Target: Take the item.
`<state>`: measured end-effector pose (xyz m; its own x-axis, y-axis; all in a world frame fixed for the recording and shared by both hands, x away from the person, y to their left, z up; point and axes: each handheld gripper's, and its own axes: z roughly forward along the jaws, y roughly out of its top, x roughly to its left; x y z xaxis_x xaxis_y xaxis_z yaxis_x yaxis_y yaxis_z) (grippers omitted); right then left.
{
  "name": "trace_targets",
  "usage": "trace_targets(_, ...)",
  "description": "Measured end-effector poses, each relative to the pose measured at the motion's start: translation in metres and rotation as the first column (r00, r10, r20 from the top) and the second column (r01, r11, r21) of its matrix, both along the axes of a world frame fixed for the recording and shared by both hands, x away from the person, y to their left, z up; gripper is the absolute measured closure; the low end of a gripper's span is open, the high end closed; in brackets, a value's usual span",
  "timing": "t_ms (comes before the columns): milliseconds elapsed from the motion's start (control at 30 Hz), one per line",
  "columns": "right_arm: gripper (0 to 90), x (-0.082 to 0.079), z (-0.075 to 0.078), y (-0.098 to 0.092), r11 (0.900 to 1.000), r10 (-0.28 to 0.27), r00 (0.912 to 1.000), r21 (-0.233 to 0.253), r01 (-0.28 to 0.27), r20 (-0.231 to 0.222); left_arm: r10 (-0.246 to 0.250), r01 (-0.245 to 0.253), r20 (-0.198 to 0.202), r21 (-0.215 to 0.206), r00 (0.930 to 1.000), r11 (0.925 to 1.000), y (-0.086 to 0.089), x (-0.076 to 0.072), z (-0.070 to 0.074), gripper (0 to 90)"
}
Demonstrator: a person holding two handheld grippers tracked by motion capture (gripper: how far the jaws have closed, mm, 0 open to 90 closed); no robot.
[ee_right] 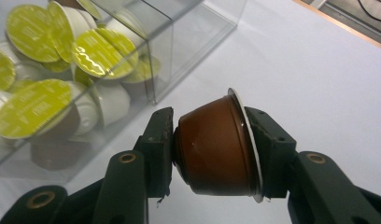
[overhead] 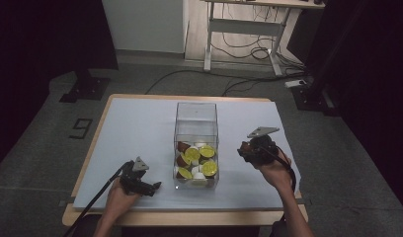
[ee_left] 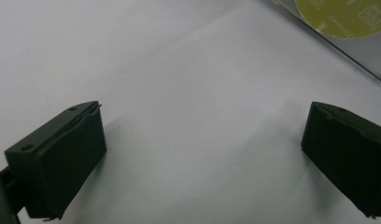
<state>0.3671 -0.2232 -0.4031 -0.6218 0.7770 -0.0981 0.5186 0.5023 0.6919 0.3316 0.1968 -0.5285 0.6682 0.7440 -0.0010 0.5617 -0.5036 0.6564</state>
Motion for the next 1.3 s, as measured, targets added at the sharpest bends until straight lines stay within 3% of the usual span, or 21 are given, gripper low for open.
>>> trace_targets(700, 55.0, -0.004, -0.040, -0.011, 0.999, -0.039, 0.9989, 0.021, 0.039, -0.027, 0.002, -0.002, 0.001, -0.001, 1.0000, 1.0000, 0.000, 0.000, 0.000, 0.0)
trace_targets(933, 55.0, -0.004, -0.056, -0.011, 0.998, -0.055, 0.9981, 0.007, 0.055, -0.029, 0.001, -0.001, 0.001, 0.000, 1.0000, 1.0000, 0.000, 0.000, 0.000, 0.0)
trace_targets(1300, 54.9, -0.003, -0.067, -0.010, 0.998, -0.061, 0.9977, -0.014, 0.061, -0.031, 0.001, -0.001, 0.001, 0.000, 1.0000, 1.0000, 0.000, 0.000, 0.000, 0.0)
